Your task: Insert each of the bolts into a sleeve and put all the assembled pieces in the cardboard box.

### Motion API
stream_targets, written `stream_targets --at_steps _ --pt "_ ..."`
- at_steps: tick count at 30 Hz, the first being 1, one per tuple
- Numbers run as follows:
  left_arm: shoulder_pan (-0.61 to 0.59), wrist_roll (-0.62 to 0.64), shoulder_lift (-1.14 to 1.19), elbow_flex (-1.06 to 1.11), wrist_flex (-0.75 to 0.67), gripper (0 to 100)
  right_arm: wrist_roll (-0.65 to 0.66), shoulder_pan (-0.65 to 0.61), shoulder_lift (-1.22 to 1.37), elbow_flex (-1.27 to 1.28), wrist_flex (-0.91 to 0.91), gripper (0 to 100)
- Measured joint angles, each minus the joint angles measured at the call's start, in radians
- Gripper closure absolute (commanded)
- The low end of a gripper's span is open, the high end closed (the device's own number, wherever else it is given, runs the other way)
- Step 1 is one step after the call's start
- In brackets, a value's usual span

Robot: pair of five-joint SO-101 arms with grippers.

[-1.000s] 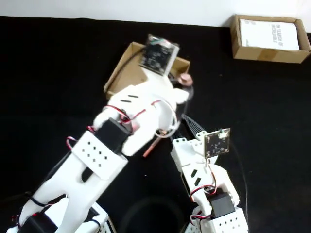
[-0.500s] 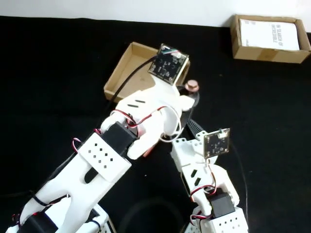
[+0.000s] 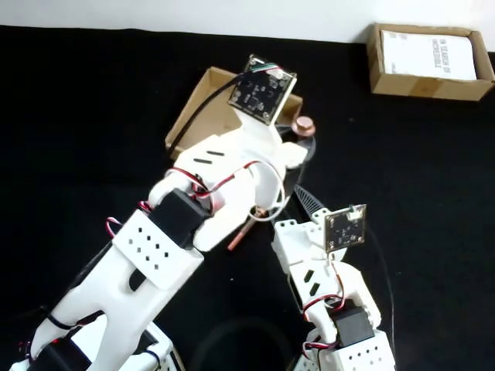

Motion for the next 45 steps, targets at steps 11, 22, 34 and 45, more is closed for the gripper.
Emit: stream_targets --at_steps 11,22,34,45 --pt "-0.054 0.0 0.0 0.018 0.0 99 0.0 0.0 0.0 0.0 0.0 99.2" --pt "-0.038 0.0 -0.002 0.118 -0.061 99 0.0 0.0 0.002 0.0 0.0 99.2" --pt "-0.035 0.002 -0.002 0.121 -0.104 99 0.0 0.0 0.002 0.0 0.0 99.2" --pt "0.0 0.0 -0.002 0.121 -0.104 99 0.0 0.0 0.0 0.0 0.0 99.2"
